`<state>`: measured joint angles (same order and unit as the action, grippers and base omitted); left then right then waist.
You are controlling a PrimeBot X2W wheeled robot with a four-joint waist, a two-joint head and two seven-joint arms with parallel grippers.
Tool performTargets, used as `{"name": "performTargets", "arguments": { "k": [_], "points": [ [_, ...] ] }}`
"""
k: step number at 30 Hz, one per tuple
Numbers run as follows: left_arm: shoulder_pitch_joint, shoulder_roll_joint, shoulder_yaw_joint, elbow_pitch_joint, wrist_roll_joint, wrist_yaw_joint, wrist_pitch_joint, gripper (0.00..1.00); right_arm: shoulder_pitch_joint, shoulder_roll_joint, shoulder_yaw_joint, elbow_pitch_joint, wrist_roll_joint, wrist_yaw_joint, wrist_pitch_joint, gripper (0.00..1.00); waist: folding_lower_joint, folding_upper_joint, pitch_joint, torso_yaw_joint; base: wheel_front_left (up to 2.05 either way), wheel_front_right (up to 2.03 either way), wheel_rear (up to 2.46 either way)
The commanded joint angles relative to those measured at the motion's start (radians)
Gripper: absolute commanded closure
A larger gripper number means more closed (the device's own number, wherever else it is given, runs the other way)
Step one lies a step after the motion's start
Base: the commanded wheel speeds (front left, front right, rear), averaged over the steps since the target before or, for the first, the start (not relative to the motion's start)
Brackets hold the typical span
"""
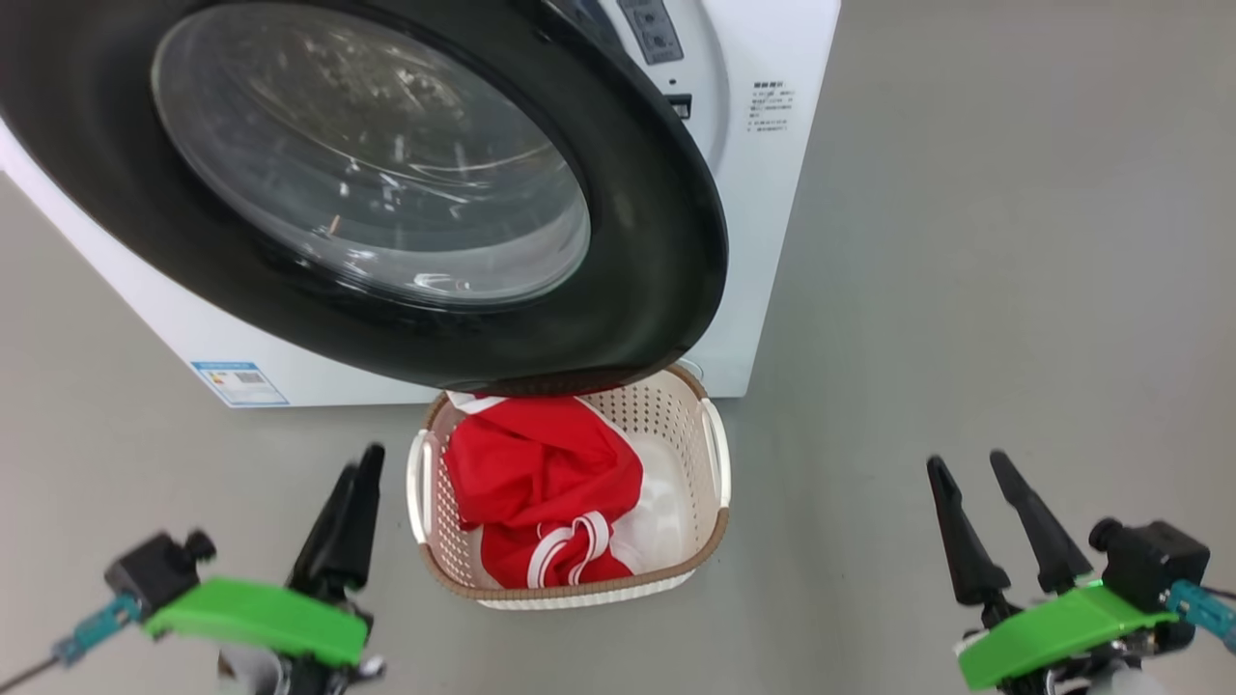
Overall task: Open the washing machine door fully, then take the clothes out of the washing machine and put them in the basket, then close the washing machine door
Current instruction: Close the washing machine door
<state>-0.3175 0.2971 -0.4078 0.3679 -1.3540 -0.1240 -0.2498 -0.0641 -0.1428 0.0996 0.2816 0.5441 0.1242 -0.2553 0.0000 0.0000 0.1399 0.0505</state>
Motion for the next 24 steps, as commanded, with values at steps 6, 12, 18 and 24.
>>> {"name": "performTargets", "arguments": {
  "k": [6,12,18,24],
  "points": [
    [0.091,0.017,0.109,-0.026,0.112,-0.007,-0.012,0.00,0.043,-0.018,0.005,-0.020,-0.003,0.007,-0.006,0.00,0.0000,0.0000,-0.034,0.019,0.00,0.00,0.00],
    [0.147,0.012,0.169,-0.026,0.217,-0.007,-0.012,0.00,0.067,-0.021,0.000,-0.021,-0.003,0.007,-0.006,0.00,0.0000,0.0000,-0.049,0.027,0.00,0.00,0.00],
    [0.193,0.000,0.242,-0.039,0.366,-0.007,-0.012,0.00,0.089,-0.026,-0.009,-0.022,-0.002,0.007,-0.006,0.00,0.0000,0.0000,-0.061,0.030,0.00,0.00,0.00],
    [0.224,-0.027,0.321,-0.069,0.566,-0.007,-0.012,0.00,0.102,-0.028,-0.024,-0.027,-0.004,0.007,-0.006,0.00,0.0000,0.0000,-0.065,0.029,0.00,0.00,0.00]
  ]
}}
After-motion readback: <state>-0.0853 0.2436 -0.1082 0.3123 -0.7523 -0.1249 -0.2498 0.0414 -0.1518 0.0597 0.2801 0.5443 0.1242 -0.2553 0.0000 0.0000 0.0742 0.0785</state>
